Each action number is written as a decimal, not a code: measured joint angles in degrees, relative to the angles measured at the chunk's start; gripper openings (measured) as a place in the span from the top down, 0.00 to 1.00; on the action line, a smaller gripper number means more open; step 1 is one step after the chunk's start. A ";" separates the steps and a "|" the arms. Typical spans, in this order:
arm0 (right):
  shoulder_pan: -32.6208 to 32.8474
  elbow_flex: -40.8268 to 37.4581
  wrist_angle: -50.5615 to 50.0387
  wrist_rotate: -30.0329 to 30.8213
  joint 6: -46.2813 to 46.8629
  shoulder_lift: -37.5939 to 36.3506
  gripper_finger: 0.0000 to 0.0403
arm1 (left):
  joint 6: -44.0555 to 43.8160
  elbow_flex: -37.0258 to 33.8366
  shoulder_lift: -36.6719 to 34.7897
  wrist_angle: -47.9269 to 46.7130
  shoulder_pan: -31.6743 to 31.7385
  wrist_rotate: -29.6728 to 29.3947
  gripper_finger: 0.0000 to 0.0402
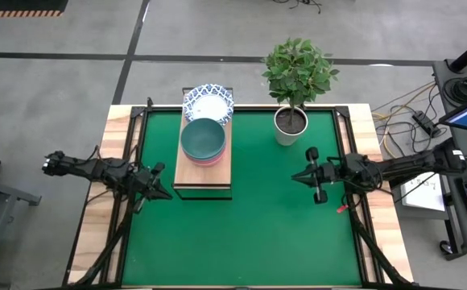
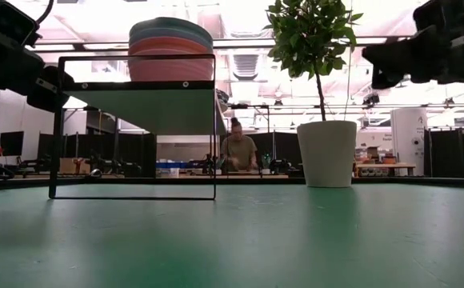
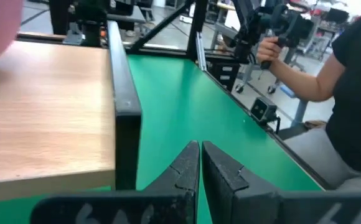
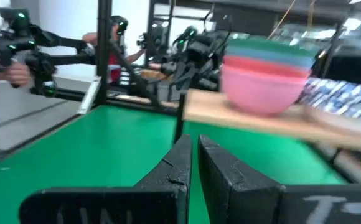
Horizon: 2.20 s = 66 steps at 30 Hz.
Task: Place and stack bowls onto a shelf
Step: Return to Home Position
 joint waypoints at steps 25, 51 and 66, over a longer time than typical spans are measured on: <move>-1.01 -0.07 -21.12 1.30 1.17 -23.14 0.96 | 1.15 -0.02 1.31 -0.01 0.02 -1.65 1.00; -1.01 0.52 -39.21 -1.89 -11.62 -33.77 0.96 | 0.93 -0.11 2.52 0.46 0.00 -1.58 1.00; -1.01 0.66 -39.28 0.58 -10.86 -31.45 0.96 | 0.93 -0.11 2.82 0.48 0.02 -1.54 1.00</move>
